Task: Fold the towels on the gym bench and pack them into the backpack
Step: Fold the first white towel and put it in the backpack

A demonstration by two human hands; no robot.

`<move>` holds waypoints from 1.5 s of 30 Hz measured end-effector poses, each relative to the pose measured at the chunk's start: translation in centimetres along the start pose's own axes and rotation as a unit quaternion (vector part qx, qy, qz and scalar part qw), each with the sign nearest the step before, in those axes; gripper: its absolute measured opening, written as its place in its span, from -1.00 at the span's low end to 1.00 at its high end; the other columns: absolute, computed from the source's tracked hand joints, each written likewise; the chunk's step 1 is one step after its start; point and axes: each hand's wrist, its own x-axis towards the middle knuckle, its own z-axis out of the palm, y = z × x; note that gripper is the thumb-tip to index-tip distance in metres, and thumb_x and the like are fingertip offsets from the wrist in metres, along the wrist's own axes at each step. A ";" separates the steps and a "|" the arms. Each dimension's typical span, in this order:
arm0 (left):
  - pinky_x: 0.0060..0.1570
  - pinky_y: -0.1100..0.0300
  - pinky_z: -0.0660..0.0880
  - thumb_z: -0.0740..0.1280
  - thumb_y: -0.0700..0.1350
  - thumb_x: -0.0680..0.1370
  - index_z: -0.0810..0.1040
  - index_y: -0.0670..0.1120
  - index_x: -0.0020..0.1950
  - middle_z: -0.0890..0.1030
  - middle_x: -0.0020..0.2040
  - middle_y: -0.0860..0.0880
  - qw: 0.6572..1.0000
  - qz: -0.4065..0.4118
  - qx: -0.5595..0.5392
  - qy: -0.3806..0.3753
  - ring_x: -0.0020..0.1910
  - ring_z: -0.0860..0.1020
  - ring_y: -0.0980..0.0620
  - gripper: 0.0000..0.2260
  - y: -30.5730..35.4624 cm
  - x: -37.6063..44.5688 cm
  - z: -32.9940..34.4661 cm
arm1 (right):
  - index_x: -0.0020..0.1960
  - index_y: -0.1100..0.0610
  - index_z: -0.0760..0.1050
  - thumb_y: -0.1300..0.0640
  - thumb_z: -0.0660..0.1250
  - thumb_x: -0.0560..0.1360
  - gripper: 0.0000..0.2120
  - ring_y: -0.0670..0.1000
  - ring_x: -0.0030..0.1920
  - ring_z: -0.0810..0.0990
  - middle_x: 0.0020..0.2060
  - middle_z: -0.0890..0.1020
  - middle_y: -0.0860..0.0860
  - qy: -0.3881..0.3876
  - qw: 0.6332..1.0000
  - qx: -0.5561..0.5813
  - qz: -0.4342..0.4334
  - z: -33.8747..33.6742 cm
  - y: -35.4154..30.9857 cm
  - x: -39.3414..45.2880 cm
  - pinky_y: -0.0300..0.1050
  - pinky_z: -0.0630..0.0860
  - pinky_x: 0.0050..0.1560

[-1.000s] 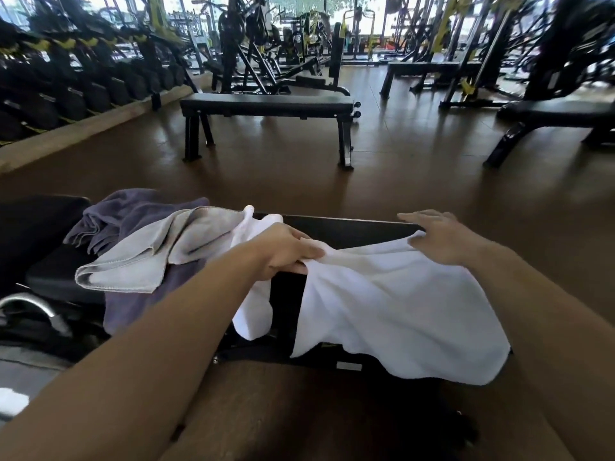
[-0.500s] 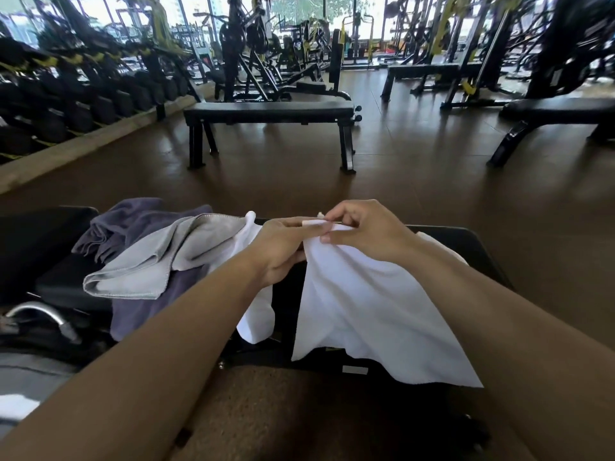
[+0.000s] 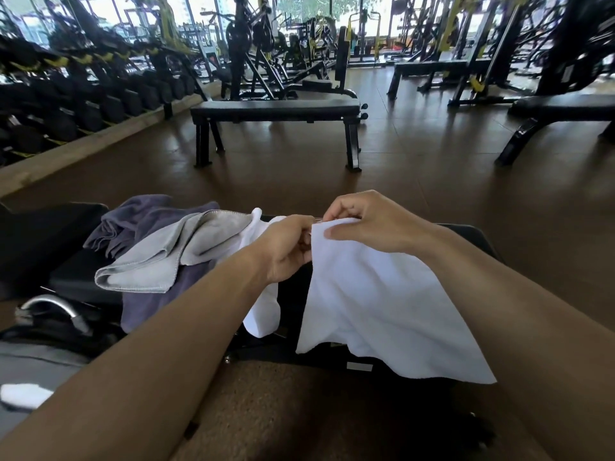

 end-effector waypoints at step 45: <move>0.04 0.06 0.65 0.31 -0.27 0.64 0.57 -0.18 -0.05 0.70 -0.03 -0.18 0.985 0.173 -0.009 0.011 -0.07 0.69 -0.08 -0.91 0.1 -1.1 0.9 | -0.04 0.08 0.72 0.15 0.48 0.52 -0.95 -0.12 -0.03 0.71 -0.13 0.76 -0.04 0.097 0.988 0.097 0.069 -1.0 -1.1 -0.5 -0.30 0.58 0.07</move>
